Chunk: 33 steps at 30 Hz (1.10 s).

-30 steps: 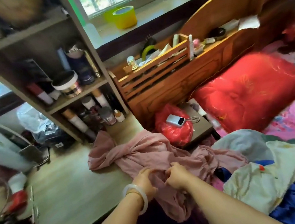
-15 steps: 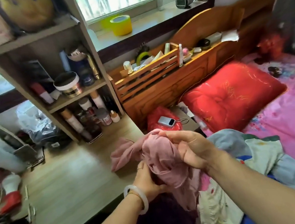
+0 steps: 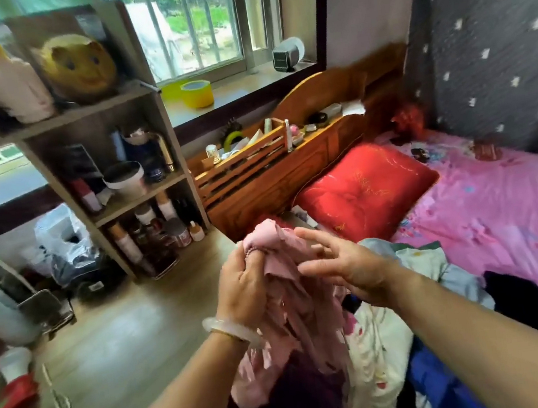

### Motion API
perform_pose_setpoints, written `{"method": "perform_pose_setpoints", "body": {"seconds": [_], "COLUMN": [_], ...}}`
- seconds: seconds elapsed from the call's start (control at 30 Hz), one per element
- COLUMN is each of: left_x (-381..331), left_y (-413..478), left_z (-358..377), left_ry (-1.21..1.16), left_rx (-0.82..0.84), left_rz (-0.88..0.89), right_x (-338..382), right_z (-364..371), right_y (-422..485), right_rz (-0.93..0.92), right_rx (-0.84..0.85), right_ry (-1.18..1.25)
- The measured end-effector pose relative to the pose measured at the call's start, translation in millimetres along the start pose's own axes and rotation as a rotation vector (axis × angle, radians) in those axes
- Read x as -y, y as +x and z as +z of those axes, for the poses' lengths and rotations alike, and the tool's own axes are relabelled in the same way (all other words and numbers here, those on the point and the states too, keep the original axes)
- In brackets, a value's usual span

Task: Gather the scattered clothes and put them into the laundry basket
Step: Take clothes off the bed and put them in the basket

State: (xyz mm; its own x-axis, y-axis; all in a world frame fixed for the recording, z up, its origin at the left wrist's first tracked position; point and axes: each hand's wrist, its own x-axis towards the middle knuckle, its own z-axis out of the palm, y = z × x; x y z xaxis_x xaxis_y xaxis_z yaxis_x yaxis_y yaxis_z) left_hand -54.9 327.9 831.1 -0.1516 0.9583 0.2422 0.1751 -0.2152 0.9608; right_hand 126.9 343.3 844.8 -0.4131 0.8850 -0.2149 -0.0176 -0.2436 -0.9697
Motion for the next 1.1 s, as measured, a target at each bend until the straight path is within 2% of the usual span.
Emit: {"method": "perform_pose_setpoints", "body": {"seconds": [0.1,0.17,0.2,0.27,0.33,0.4,0.47,0.5,0.6,0.67,0.73,0.77,0.87,0.9,0.93,1.0,1.03,1.07,1.1], "left_x": [-45.5,-69.5,-79.3,-84.2,-75.4,-57.8,-41.8,-34.6,-27.1,-25.1,-30.8,-35.2,-49.9,-52.7,-51.4,-45.5,-42.8,-39.7,-37.4], "left_y": [-14.6,-26.1,-33.0,-39.7,-46.5,-56.9,-72.6,-80.2,-95.8,-98.8,-105.4,-110.7,-131.9,-137.6,-141.4,-143.2,-143.2,-143.3,-142.6], "left_z": [-18.4,-31.7,-41.1,-57.9,-77.0,-95.2,-106.6,-109.1,-106.9,-103.6,-99.7,-97.6,-84.9,-80.4,-74.7,-66.9,-64.1,-62.4,-63.5], "left_ry": [-0.212,-0.305,-0.336,-0.277,-0.104,0.124,0.409,0.491,0.475,0.529,0.611,0.564,0.203,0.200,0.284,0.662,0.777,0.741,0.586], "left_rx": [0.004,-0.008,-0.009,-0.017,-0.031,0.002,0.110,0.144,0.151,0.141,0.203,0.279,0.522,0.553,0.571,0.542,0.518,0.483,0.461], "left_rz": [-0.007,-0.015,-0.017,-0.007,-0.013,-0.079,-0.150,-0.175,-0.215,-0.146,-0.059,-0.029,-0.093,-0.105,-0.096,-0.020,-0.015,-0.069,-0.165], "right_x": [-25.6,-48.9,-58.3,-71.6,-70.9,-61.8,-50.1,-44.9,-26.5,-15.8,-10.5,-8.9,-7.8,-6.1,-6.4,-2.9,-0.7,0.3,3.1], "right_z": [13.0,26.5,35.1,42.3,46.1,51.3,60.2,65.5,80.5,86.5,90.4,92.8,99.1,102.7,103.7,104.6,103.2,97.0,92.1], "right_y": [-23.8,-31.7,-35.9,-40.1,-43.9,-47.0,-53.3,-55.3,-60.2,-63.1,-65.1,-65.7,-65.0,-66.3,-66.3,-68.4,-69.5,-68.8,-70.2], "right_rz": [-0.014,0.014,0.032,0.103,0.153,0.155,0.169,0.177,0.187,0.215,0.223,0.231,0.252,0.265,0.293,0.325,0.309,0.290,0.251], "right_rx": [0.071,-0.005,-0.062,-0.178,-0.261,-0.243,-0.191,-0.175,-0.144,-0.107,-0.053,-0.038,0.029,0.043,0.056,0.074,0.050,0.000,-0.039], "right_ry": [-0.376,-0.545,-0.530,-0.405,-0.049,0.377,0.538,0.539,0.565,0.584,0.570,0.572,0.595,0.578,0.563,0.529,0.502,0.482,0.493]}}
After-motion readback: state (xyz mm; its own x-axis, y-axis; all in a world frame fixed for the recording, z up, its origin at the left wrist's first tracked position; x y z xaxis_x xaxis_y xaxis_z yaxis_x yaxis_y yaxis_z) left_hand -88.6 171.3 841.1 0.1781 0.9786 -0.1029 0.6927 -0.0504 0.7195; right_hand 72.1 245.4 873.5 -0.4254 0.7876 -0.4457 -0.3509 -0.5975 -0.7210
